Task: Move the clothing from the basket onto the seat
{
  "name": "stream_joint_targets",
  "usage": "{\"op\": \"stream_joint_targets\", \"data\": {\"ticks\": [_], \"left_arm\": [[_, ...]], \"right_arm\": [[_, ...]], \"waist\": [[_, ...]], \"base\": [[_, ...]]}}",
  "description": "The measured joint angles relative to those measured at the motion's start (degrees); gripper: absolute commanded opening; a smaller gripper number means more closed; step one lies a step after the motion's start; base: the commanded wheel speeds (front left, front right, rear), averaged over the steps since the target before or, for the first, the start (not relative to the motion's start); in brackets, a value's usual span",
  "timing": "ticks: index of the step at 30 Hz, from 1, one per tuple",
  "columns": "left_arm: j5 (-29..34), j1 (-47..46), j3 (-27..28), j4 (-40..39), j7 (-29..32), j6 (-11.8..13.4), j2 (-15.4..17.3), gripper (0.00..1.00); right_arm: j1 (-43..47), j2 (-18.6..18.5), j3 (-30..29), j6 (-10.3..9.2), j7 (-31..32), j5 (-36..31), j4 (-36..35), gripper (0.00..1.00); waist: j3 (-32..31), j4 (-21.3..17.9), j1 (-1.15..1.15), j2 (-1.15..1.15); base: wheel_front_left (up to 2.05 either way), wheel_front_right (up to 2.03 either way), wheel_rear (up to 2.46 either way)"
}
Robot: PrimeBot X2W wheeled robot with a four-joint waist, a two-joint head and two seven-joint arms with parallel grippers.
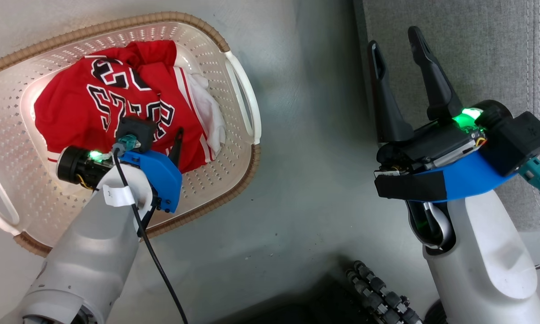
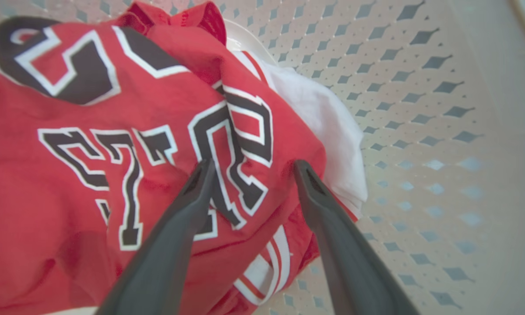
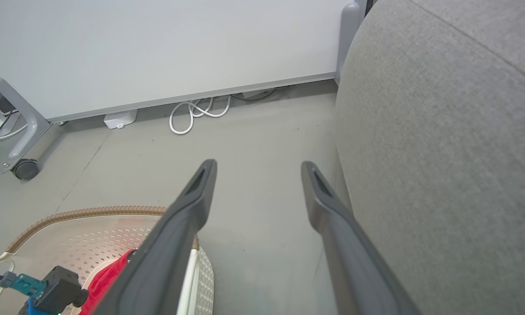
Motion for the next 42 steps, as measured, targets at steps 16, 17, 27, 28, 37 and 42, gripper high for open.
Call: {"op": "stream_joint_targets", "data": {"ticks": [16, 17, 27, 28, 37, 42], "left_arm": [[-2.72, -0.57, -3.16, 1.09, 0.7, -0.01, -0.58, 0.0], [-2.94, -0.69, -3.35, 1.04, 0.7, 0.0, -0.56, 0.0], [-5.13, -1.36, -4.7, 0.67, -0.07, -0.01, 0.21, 0.0], [-5.26, -1.41, -4.77, 0.57, -0.14, -0.01, 0.35, 0.0], [-7.58, 0.04, -5.37, -1.64, -2.0, -0.01, -1.18, 0.0], [-9.26, 3.36, -5.44, -3.31, -2.25, -0.01, -2.2, 0.0]], "right_arm": [[0.12, 0.0, -0.55, 0.0, 0.0, -0.36, -0.38, 1.0], [0.12, 0.0, -0.62, 0.0, 0.0, -0.36, -0.43, 1.0], [-0.6, 0.0, 0.13, 0.0, 0.0, 0.37, -0.45, 1.0], [-0.83, 0.0, 0.29, 0.0, 0.0, 0.42, -0.42, 1.0], [-1.12, 0.01, -0.94, 0.0, -0.04, -1.09, 1.64, 1.0], [0.3, 0.04, -1.04, 0.0, -0.04, -2.35, 4.47, 1.0]], "waist": [[-0.2, 0.0, 0.0, 0.0], [-0.19, 0.02, 0.0, 0.0], [-0.5, -0.09, 0.0, 0.0], [-0.71, -0.15, 0.0, 0.0], [-6.77, 1.53, 0.0, 0.0], [-12.42, 3.14, 0.0, 0.0]], "base": [[0.0, 0.0, 0.0], [0.0, 0.0, 0.0], [0.0, 0.0, 0.0], [0.0, 0.0, 0.0], [0.0, 0.0, 0.0], [0.0, 0.0, 0.0]]}}
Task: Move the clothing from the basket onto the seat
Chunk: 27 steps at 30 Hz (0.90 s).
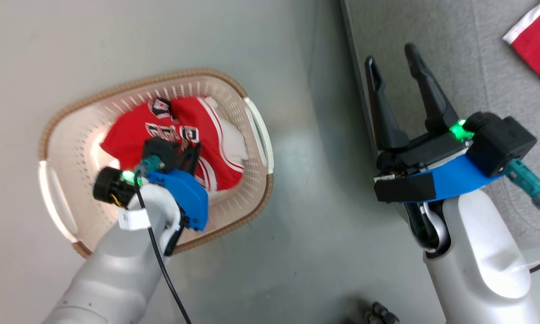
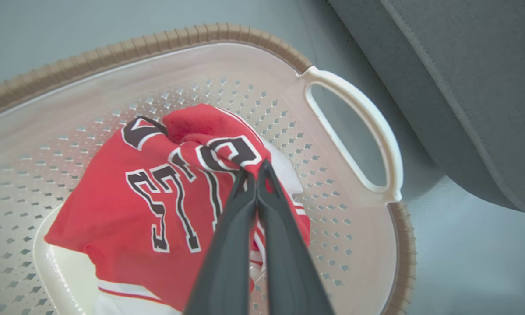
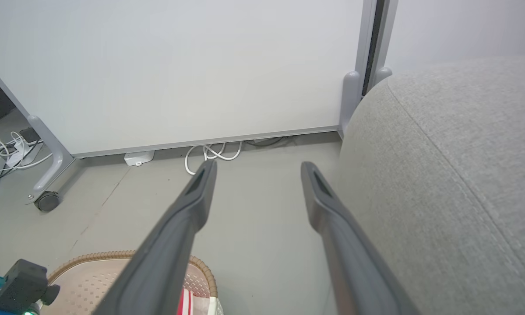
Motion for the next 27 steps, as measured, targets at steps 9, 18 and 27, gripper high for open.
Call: {"op": "stream_joint_targets", "data": {"ticks": [9, 18, 27], "left_arm": [[-0.74, 7.52, 1.16, -8.18, -0.09, 0.01, -1.43, 0.0], [0.71, 12.54, 1.86, -12.5, -0.08, 0.01, -1.58, 0.0], [1.97, 14.57, 2.04, -18.0, -0.08, 0.01, -2.02, 0.0]], "right_arm": [[6.55, 0.03, -2.44, 0.0, 0.92, -2.76, 5.3, 1.0], [11.8, 0.05, -1.9, 0.0, 2.59, -1.99, 6.05, 1.0], [15.74, 0.05, -1.97, 0.0, 4.35, -1.59, 6.1, 1.0]], "waist": [[-12.79, 3.17, -0.01, 0.0], [-25.98, 6.66, -0.02, 0.0], [-36.23, 9.5, -0.01, 0.0]], "base": [[0.0, 0.0, 0.0], [0.0, 0.0, 0.0], [0.0, 0.0, 0.0]]}}
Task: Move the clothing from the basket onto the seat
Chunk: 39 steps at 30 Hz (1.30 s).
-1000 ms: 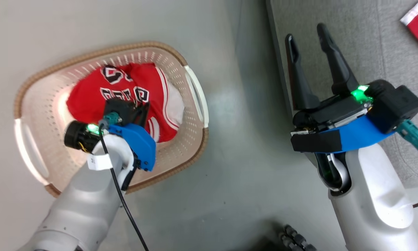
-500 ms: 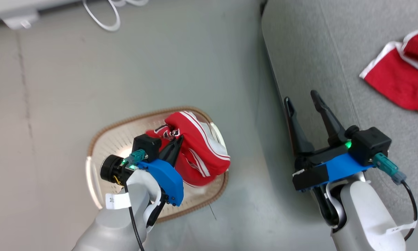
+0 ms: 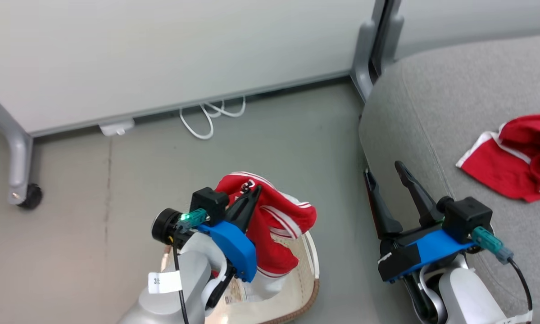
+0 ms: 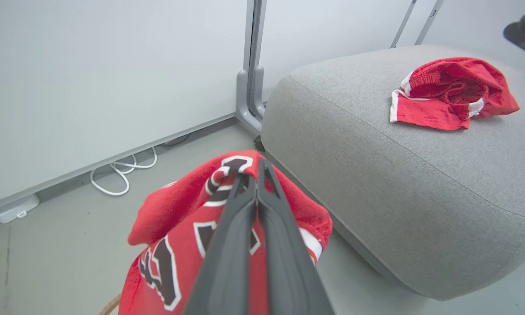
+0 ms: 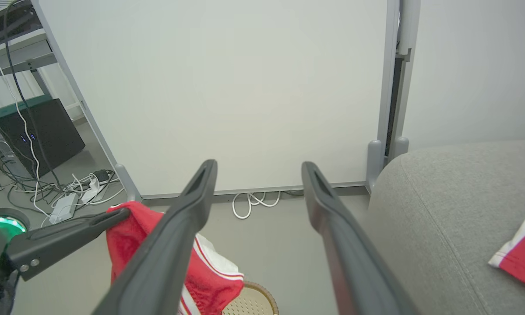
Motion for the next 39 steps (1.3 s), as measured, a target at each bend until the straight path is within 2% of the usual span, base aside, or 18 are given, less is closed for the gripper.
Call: {"op": "stream_joint_targets", "data": {"ticks": [8, 14, 25, 39], "left_arm": [[1.35, -0.46, -1.57, -3.79, -0.01, -0.01, -0.4, 0.0], [0.86, -4.96, -3.02, -4.46, -0.01, -0.01, -0.58, 0.0], [-0.27, -11.36, -5.14, -4.97, -0.01, -0.02, -1.82, 0.0], [-1.16, -12.2, -6.69, -4.64, -0.01, -0.02, -2.3, 0.0]], "right_arm": [[3.02, 0.0, 0.13, 0.0, 1.18, 0.4, -0.34, 1.0], [4.1, 0.0, 0.81, 0.0, 2.05, 1.01, -0.6, 1.0], [4.75, 0.0, 1.56, 0.0, 3.13, 1.46, -1.35, 1.0], [4.72, 0.0, 3.02, 0.0, 3.6, 1.92, -1.16, 1.0]], "waist": [[-5.58, 3.14, 0.0, 0.0], [-7.63, 5.17, 0.01, 0.0], [-8.34, 6.95, 0.01, 0.0], [-7.57, 6.66, 0.02, 0.0]], "base": [[0.0, 0.0, 0.0], [0.0, 0.0, 0.0], [0.0, 0.0, 0.0], [0.0, 0.0, 0.0]]}}
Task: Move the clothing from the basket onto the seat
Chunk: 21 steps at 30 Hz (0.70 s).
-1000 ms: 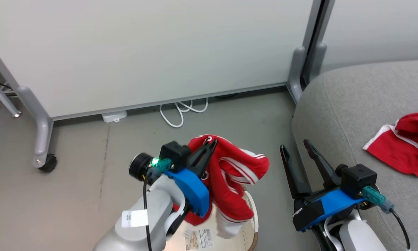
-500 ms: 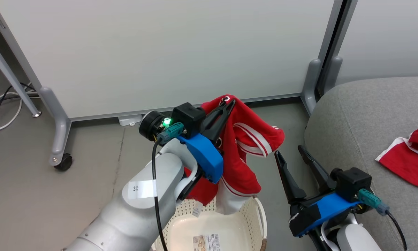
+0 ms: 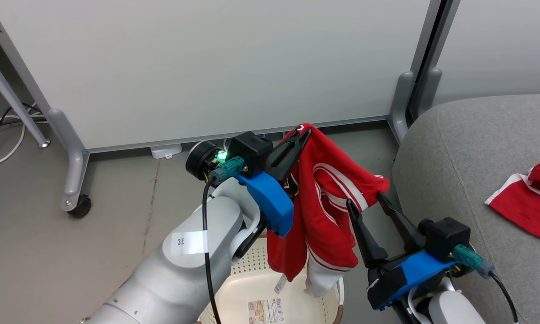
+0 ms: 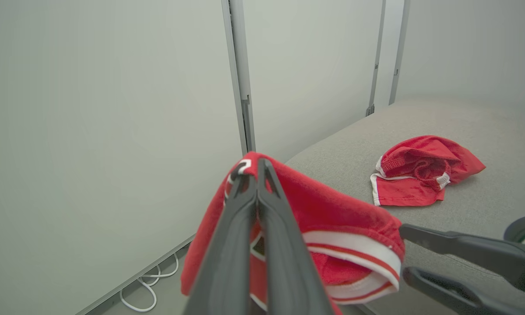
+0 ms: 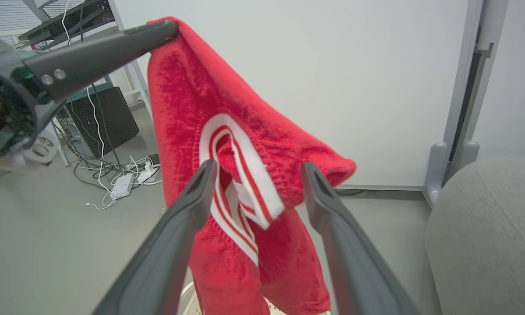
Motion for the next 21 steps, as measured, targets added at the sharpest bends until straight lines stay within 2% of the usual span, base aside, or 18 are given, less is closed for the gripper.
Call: {"op": "stream_joint_targets", "data": {"ticks": [11, 17, 21], "left_arm": [[-0.48, -0.4, -0.9, -0.53, 0.0, 0.0, -0.15, 0.0], [-0.71, -0.71, -1.45, -0.73, 0.0, 0.0, -0.26, 0.0], [-0.82, -0.85, -2.18, -0.94, 0.0, 0.0, -0.31, 0.0]], "right_arm": [[-4.94, 0.0, 7.93, 0.0, 1.27, 1.59, 4.83, 1.0], [-11.06, 0.01, 13.35, 0.0, 1.45, 4.23, 12.14, 1.0], [-15.29, 0.03, 13.6, 0.0, -0.11, 3.78, 16.86, 1.0]], "waist": [[0.8, 0.86, 0.0, -0.01], [1.61, 1.65, 0.0, 0.0], [1.97, 2.24, 0.0, -0.01]], "base": [[0.0, 0.0, 0.0], [0.0, 0.0, 0.0], [0.0, 0.0, 0.0]]}}
